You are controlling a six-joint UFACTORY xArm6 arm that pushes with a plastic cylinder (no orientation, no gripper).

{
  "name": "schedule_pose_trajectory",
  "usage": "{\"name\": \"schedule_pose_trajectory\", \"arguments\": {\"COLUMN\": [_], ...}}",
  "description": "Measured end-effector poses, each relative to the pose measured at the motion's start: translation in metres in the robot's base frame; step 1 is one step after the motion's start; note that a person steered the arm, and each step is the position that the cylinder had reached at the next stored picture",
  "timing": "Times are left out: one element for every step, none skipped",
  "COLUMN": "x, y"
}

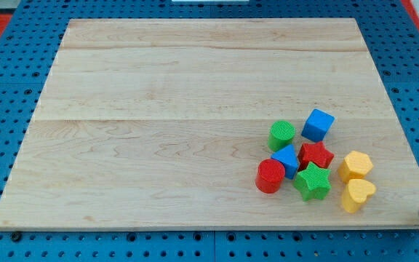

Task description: Push the yellow hexagon into the blue cube

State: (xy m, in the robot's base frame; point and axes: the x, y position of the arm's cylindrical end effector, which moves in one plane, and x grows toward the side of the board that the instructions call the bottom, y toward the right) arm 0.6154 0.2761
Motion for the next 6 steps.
{"name": "schedule_pose_trajectory", "arguments": {"x": [-0.011,-0.037,-0.079,-0.109,-0.108,-0.027], "y": [-0.041,-0.051,-0.085,-0.088,-0.007,0.03]}}
